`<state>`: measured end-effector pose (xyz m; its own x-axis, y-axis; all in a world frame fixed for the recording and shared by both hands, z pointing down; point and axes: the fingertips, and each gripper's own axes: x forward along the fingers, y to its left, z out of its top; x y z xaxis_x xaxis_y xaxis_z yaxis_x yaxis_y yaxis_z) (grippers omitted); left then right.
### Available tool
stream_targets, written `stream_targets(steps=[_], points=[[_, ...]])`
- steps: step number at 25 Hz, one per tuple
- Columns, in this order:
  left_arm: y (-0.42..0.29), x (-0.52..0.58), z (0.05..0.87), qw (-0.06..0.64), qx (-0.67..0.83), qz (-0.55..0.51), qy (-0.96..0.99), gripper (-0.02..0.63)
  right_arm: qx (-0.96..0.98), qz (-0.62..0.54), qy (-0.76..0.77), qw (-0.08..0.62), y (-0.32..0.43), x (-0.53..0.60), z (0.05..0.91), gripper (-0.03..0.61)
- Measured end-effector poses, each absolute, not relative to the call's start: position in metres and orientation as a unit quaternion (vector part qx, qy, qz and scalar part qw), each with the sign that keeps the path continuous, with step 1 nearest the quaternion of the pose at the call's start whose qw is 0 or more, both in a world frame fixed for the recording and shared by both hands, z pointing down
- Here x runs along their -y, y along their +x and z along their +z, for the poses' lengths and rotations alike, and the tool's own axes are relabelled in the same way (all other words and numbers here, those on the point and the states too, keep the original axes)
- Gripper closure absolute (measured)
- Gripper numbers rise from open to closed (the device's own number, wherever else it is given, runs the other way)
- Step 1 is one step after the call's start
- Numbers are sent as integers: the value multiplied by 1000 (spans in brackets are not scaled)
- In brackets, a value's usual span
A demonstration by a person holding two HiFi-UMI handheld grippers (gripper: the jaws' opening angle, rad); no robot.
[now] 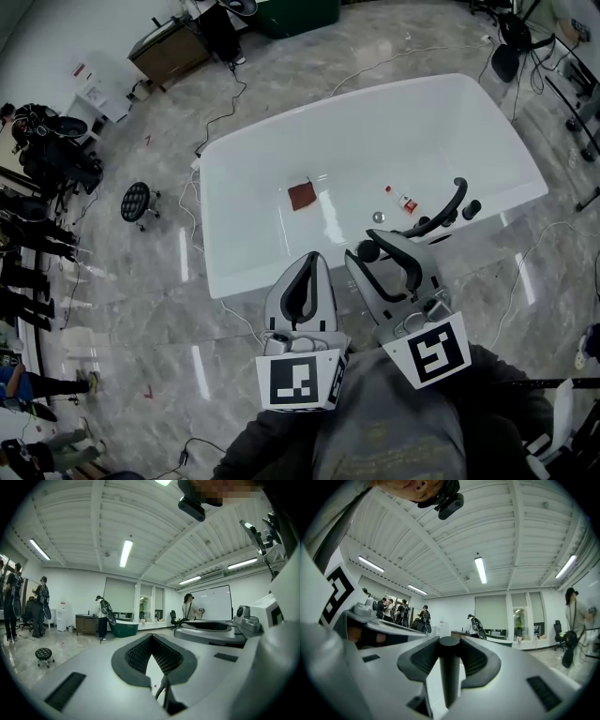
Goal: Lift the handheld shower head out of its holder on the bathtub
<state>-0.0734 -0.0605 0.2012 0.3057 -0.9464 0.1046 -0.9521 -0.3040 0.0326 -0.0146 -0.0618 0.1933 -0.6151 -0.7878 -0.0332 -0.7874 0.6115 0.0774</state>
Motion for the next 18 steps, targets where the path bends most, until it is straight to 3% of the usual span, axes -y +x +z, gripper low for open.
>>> stream_targets(steps=[18], points=[[-64, 57, 193, 41, 575, 26, 816, 611, 893, -47, 448, 6, -7, 58, 187, 437]])
